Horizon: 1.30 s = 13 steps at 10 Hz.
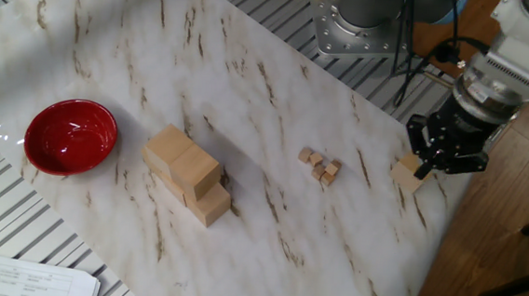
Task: Stack the blocks into a pyramid shape
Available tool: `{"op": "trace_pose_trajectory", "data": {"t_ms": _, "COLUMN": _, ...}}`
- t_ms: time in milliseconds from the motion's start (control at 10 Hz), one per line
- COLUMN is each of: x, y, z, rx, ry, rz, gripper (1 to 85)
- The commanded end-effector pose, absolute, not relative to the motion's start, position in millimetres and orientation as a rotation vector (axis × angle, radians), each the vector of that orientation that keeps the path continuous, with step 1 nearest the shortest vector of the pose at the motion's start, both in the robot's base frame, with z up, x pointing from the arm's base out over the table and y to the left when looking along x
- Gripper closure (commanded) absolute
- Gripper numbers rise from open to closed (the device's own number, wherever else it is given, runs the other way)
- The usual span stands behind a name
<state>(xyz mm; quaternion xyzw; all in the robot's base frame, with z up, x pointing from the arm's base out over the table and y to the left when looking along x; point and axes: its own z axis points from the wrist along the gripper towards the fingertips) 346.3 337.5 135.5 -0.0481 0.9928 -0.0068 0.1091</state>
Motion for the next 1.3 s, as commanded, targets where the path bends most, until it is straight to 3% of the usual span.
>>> {"op": "trace_pose_trajectory", "data": {"t_ms": 0, "x": 325, "y": 345, "z": 132, "rx": -0.118, "ry": 2.917, "rz": 0.008, "gripper": 84.3}}
{"op": "trace_pose_trajectory", "data": {"t_ms": 200, "x": 319, "y": 345, "z": 128, "rx": -0.131, "ry": 2.909, "rz": 0.048, "gripper": 84.3}}
{"op": "trace_pose_trajectory", "data": {"t_ms": 500, "x": 320, "y": 332, "z": 127, "rx": -0.308, "ry": 2.890, "rz": -0.029, "gripper": 84.3}}
{"op": "trace_pose_trajectory", "data": {"t_ms": 700, "x": 309, "y": 350, "z": 125, "rx": -0.629, "ry": 2.867, "rz": 0.048, "gripper": 84.3}}
{"op": "trace_pose_trajectory", "data": {"t_ms": 900, "x": 300, "y": 344, "z": 117, "rx": -1.101, "ry": 2.774, "rz": -0.010, "gripper": 84.3}}
{"op": "trace_pose_trajectory", "data": {"t_ms": 1200, "x": 298, "y": 333, "z": 112, "rx": -1.325, "ry": 2.711, "rz": -0.075, "gripper": 84.3}}
